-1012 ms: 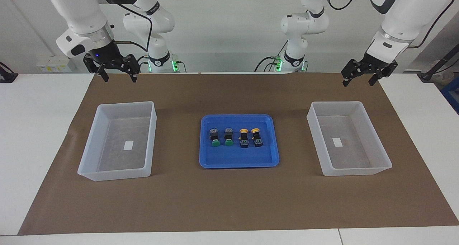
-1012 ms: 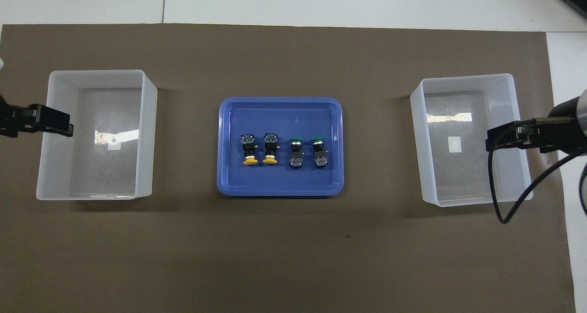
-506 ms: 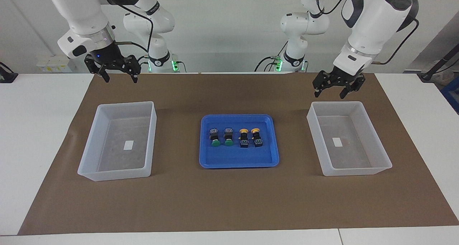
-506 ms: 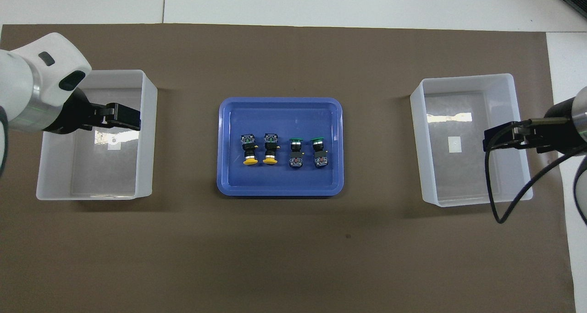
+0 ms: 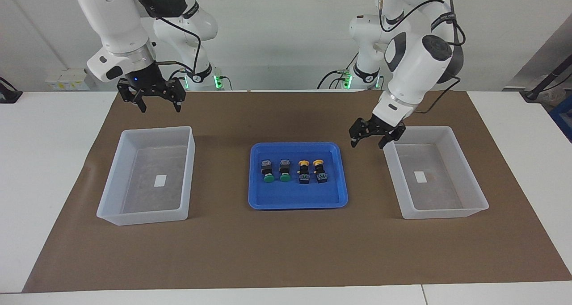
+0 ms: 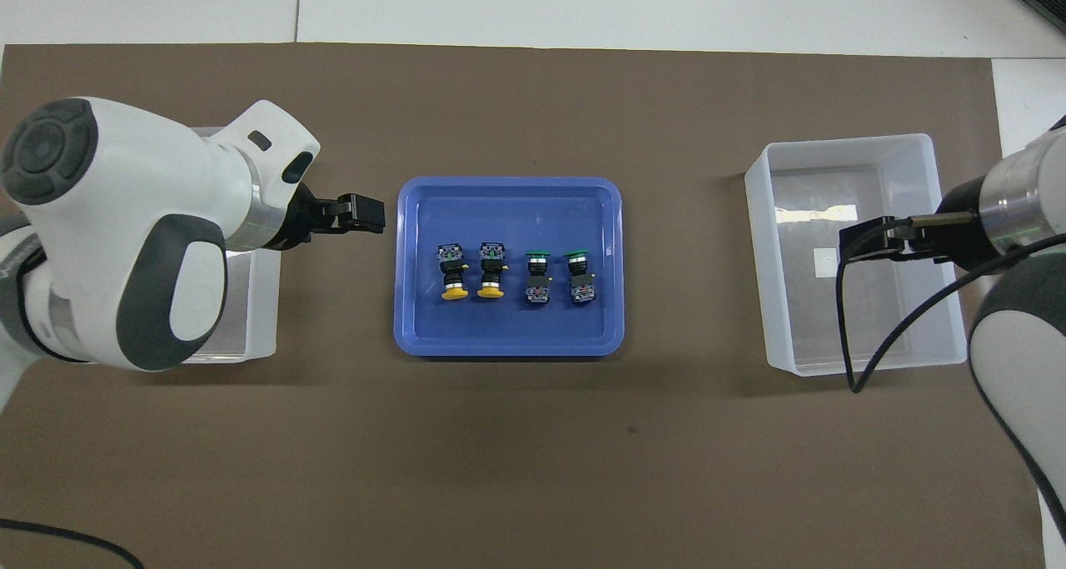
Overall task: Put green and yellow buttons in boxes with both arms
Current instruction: 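Reach the left gripper to a yellow button while the right gripper reaches a green button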
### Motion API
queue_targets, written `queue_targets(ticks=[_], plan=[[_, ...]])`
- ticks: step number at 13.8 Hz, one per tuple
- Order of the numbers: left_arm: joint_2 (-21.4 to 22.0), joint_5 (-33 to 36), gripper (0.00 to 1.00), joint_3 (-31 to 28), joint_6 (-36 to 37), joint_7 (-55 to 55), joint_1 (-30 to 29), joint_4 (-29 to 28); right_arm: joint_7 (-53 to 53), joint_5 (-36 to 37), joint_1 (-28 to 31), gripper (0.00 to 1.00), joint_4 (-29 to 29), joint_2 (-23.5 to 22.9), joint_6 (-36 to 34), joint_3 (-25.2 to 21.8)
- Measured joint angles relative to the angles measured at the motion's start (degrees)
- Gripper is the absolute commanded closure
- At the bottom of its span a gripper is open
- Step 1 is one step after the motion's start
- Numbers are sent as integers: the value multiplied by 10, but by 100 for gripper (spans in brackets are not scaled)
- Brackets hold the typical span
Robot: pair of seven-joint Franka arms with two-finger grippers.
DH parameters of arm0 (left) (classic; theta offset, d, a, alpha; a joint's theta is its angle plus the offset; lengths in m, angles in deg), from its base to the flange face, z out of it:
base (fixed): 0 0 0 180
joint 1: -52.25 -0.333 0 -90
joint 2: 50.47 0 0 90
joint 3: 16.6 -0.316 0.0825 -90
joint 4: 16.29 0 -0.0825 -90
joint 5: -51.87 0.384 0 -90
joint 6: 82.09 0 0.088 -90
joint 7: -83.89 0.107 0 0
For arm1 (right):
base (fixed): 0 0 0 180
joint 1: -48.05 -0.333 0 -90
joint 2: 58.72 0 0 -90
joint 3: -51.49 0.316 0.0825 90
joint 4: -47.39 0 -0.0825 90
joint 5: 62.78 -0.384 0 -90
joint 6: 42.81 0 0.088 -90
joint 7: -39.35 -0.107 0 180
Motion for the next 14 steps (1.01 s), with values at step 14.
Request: queue_targets(ticks=[14], plan=[[-83, -44, 0, 0, -221, -63, 97, -103, -162, -2, -162, 0, -50, -100, 192, 4]])
